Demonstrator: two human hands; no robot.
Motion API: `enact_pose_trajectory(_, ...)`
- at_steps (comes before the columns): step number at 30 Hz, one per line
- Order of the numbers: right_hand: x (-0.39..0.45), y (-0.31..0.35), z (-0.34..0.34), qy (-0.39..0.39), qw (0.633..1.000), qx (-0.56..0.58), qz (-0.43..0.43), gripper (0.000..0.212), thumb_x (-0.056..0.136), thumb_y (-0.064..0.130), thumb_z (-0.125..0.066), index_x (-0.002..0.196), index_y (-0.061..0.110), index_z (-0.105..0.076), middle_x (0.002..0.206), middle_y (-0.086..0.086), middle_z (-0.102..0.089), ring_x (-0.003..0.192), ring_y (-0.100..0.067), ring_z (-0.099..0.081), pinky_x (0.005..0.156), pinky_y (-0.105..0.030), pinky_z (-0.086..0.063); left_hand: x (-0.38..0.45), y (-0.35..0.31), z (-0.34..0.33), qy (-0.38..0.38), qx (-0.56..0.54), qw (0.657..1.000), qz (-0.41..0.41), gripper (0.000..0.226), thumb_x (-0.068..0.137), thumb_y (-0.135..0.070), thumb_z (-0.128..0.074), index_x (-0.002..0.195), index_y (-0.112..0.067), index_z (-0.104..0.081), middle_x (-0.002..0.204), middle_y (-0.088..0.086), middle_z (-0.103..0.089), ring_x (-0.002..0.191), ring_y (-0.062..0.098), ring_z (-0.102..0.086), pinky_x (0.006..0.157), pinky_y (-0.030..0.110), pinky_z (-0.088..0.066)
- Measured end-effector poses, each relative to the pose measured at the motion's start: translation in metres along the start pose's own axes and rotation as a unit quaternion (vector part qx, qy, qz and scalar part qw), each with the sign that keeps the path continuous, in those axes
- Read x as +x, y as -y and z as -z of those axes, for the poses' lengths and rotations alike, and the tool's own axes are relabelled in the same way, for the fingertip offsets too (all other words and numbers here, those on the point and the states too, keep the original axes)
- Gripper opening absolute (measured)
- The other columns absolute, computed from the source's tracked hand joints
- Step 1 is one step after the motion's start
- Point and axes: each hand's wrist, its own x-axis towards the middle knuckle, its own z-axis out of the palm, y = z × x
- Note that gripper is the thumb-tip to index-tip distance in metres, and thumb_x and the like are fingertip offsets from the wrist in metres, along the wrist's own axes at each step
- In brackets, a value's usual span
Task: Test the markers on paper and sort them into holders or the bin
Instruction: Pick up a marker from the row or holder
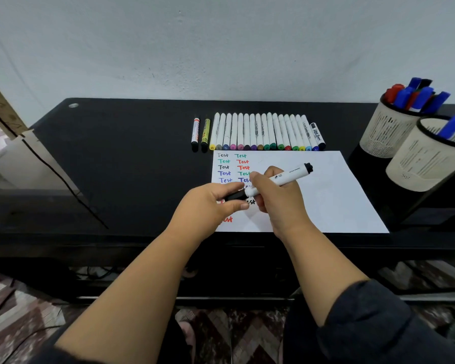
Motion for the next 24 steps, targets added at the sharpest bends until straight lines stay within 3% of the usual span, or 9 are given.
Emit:
enact_pose_trajectory(2,-0.0008,0.0023,0.0002,0.004,1.000,0.011,0.000,0.040,0.087,0.018,-0.063,0.054,0.018,-0.040,0.043,0.004,-0.048,0.042,-0.009,-0.041,0.050,-0.024,-0.033,0.0007,-0.0020,0.0005,-0.022,0.004,1.000,0.020,0.040,0.079,-0.035,-0.072,0.117,-0.033,-0.064,0.086,-0.025,-0.057,0.085,0.008,-0.063,0.074,0.016,-0.049)
enact_pose_trajectory(5,-0.0027,0.0042,0.0011,0.025,0.999,0.028,0.004,0.037,0.089,0.024,-0.063,0.058,0.016,-0.045,0.045,0.002,-0.050,0.042,-0.009,-0.041,0.046,-0.022,-0.032,0.0006,-0.0047,-0.0008,-0.032,-0.011,0.999,0.027,0.015,0.079,-0.033,-0.072,0.088,-0.042,-0.064,0.081,-0.012,-0.063,0.089,0.021,-0.065,0.082,0.039,-0.052)
enact_pose_trajectory(6,-0.0030,0.0047,0.0016,0.032,0.999,0.038,0.001,0.036,0.090,0.024,-0.061,0.060,0.015,-0.046,0.045,0.000,-0.050,0.041,-0.010,-0.040,0.044,-0.020,-0.030,-0.0006,-0.0057,-0.0010,-0.036,-0.021,0.999,0.023,0.017,0.080,-0.031,-0.072,0.082,-0.044,-0.061,0.086,-0.005,-0.067,0.090,0.024,-0.064,0.084,0.042,-0.051)
enact_pose_trajectory(8,-0.0026,0.0054,0.0036,0.031,0.998,0.052,-0.013,0.035,0.092,0.023,-0.058,0.061,0.014,-0.046,0.045,-0.002,-0.048,0.040,-0.010,-0.036,0.043,-0.020,-0.028,-0.0021,-0.0065,-0.0007,-0.036,-0.033,0.998,0.026,0.017,0.083,-0.027,-0.070,0.090,-0.041,-0.065,0.094,0.001,-0.069,0.092,0.025,-0.064,0.084,0.040,-0.051)
enact_pose_trajectory(11,-0.0017,0.0072,0.0054,0.012,0.997,0.068,-0.032,0.033,0.091,0.017,-0.058,0.061,0.015,-0.044,0.044,-0.001,-0.046,0.040,-0.010,-0.037,0.041,-0.020,-0.028,-0.0031,-0.0065,0.0007,-0.020,-0.032,0.999,0.033,0.028,0.086,-0.027,-0.066,0.113,-0.034,-0.066,0.095,-0.004,-0.068,0.094,0.021,-0.062,0.080,0.030,-0.049)
enact_pose_trajectory(15,-0.0014,0.0077,0.0058,0.004,0.996,0.077,-0.043,0.036,0.089,0.015,-0.060,0.060,0.017,-0.039,0.041,0.003,-0.046,0.037,-0.009,-0.038,0.040,-0.019,-0.030,-0.0065,-0.0084,0.0020,-0.010,-0.053,0.998,0.032,0.024,0.084,-0.027,-0.069,0.083,-0.050,-0.064,0.092,-0.002,-0.070,0.094,0.025,-0.063,0.085,0.037,-0.051)
enact_pose_trajectory(17,-0.0004,0.0071,0.0042,-0.002,0.995,0.085,-0.055,0.038,0.089,0.012,-0.059,0.059,0.018,-0.035,0.040,0.005,-0.044,0.036,-0.009,-0.037,0.041,-0.018,-0.030,-0.0066,-0.0073,0.0022,-0.008,-0.072,0.997,0.037,0.026,0.082,-0.026,-0.071,0.076,-0.050,-0.064,0.089,-0.009,-0.070,0.092,0.022,-0.065,0.088,0.040,-0.052)
enact_pose_trajectory(20,0.0020,0.0060,0.0019,-0.008,0.992,0.104,-0.070,0.040,0.088,0.008,-0.055,0.058,0.018,-0.031,0.039,0.005,-0.041,0.035,-0.008,-0.035,0.040,-0.018,-0.029,-0.0056,-0.0052,-0.0006,-0.017,-0.108,0.993,0.043,0.022,0.082,-0.024,-0.071,0.081,-0.046,-0.068,0.089,-0.013,-0.070,0.093,0.016,-0.065,0.086,0.034,-0.053)
enact_pose_trajectory(24,0.0047,0.0057,0.0008,-0.008,0.989,0.116,-0.088,0.039,0.088,0.006,-0.053,0.059,0.019,-0.030,0.040,0.006,-0.038,0.036,-0.008,-0.032,0.039,-0.016,-0.028,-0.0050,-0.0056,-0.0049,-0.039,-0.127,0.989,0.061,0.024,0.084,-0.023,-0.069,0.106,-0.030,-0.071,0.094,-0.013,-0.068,0.092,0.010,-0.062,0.080,0.024,-0.051)
